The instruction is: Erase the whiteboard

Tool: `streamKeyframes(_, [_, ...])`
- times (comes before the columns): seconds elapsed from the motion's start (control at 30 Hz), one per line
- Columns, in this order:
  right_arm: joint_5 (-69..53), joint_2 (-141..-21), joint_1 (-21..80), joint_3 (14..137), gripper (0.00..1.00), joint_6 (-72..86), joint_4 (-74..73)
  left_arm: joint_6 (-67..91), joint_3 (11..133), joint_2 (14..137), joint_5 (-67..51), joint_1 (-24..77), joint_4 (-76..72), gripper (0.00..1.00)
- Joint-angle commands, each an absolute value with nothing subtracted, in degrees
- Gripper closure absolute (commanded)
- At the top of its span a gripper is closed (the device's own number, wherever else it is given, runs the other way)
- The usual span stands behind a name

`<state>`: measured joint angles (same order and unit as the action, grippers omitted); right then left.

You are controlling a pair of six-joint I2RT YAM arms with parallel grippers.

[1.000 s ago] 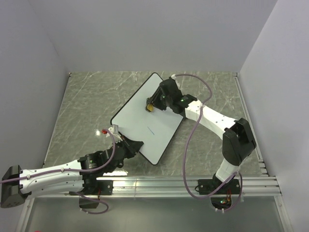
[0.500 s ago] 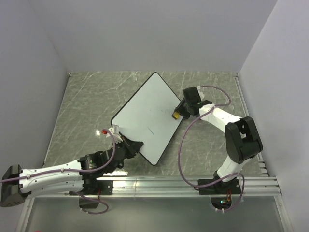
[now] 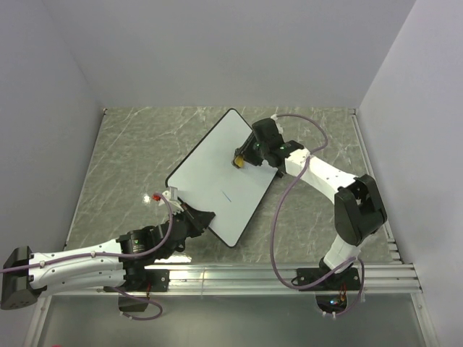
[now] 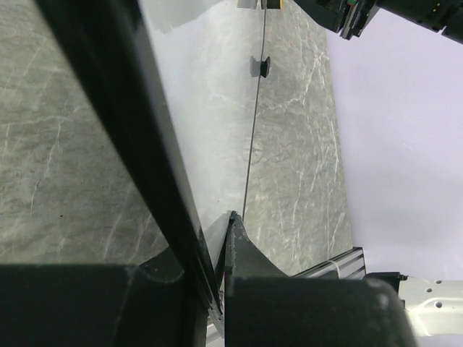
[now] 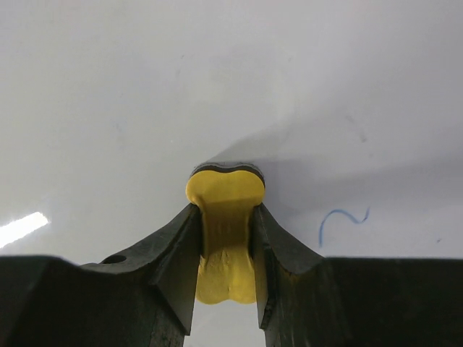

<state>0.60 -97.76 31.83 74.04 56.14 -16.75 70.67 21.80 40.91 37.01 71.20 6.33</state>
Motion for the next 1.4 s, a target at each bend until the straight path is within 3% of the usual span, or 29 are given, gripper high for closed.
streamKeyframes(0.0, [-4.6,-98.7,34.7,72.9,1.0,58.7,-20.1,64.9,20.0,42.6,16.5,74.7,28.3,1.0])
streamKeyframes(0.67, [3.4,-98.9,24.7,64.1,1.0,50.8,-23.9,65.0,20.1,43.0,16.6,74.9,28.6,1.0])
streamKeyframes(1.17, [-3.7,-103.6,35.7,79.5,1.0,55.7,-23.2,64.9,20.0,43.0,16.5,74.9,28.4,1.0])
streamKeyframes(1.37, [-4.2,-103.2,36.0,76.0,1.0,56.3,-22.7,64.8,20.1,43.2,16.4,75.1,28.4,1.0])
